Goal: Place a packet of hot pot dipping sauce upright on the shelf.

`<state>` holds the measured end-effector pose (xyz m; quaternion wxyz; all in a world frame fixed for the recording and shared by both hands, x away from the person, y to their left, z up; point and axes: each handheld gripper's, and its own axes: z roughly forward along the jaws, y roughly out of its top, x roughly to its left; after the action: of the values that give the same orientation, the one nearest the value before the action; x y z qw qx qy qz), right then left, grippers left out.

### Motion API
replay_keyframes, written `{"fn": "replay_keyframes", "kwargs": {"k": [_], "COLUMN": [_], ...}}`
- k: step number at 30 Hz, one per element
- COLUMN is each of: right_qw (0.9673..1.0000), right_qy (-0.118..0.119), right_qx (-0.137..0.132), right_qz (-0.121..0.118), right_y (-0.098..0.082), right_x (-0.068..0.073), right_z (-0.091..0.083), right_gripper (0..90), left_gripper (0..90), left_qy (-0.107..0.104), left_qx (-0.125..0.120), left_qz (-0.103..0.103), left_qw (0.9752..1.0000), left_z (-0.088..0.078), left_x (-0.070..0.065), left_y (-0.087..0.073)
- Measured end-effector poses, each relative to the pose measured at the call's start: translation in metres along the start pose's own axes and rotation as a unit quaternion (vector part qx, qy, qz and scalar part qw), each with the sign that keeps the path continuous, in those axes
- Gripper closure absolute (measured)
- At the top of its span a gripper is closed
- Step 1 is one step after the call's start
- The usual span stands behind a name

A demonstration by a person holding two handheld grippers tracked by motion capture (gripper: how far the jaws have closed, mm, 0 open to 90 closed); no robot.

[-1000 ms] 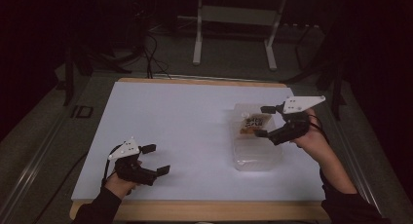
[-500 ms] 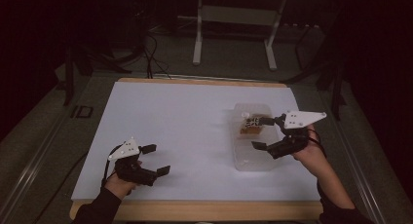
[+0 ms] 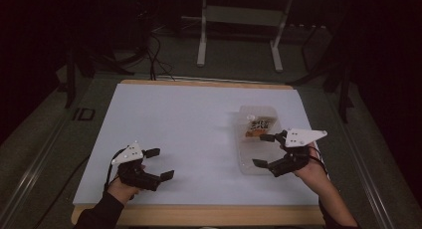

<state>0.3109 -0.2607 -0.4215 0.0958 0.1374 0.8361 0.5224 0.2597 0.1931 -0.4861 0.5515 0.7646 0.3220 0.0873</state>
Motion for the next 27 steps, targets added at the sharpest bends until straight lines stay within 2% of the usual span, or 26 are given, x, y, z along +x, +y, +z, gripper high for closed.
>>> {"fn": "replay_keyframes", "kwargs": {"k": [3, 6, 8, 23, 27], "right_qw": [0.9999, 0.9998, 0.9998, 0.9993, 0.9991], "right_qy": [0.008, 0.012, 0.009, 0.003, -0.010], "right_qx": [-0.003, -0.011, -0.016, -0.017, -0.018], "right_qz": [0.010, 0.009, 0.004, 0.032, 0.037], "right_y": [-0.005, -0.009, -0.012, -0.039, -0.048], "right_x": [0.004, 0.008, 0.009, 0.015, 0.017], "right_z": [0.000, -0.001, -0.002, -0.002, -0.002], "right_gripper": [14.9, 14.9, 14.9, 15.1, 15.1], "left_gripper": [1.9, 1.9, 1.9, 1.9, 1.9], "left_qy": [0.000, -0.002, -0.006, -0.010, -0.012], "left_qx": [0.000, -0.002, -0.005, 0.002, 0.000], "left_qz": [0.001, -0.001, -0.001, 0.012, 0.019], "left_qw": [1.0000, 1.0000, 1.0000, 0.9999, 0.9998], "left_z": [0.000, 0.000, 0.000, 0.004, 0.004], "left_x": [0.000, 0.000, 0.000, -0.005, -0.006], "left_y": [0.000, 0.000, 0.000, -0.003, -0.003]}}
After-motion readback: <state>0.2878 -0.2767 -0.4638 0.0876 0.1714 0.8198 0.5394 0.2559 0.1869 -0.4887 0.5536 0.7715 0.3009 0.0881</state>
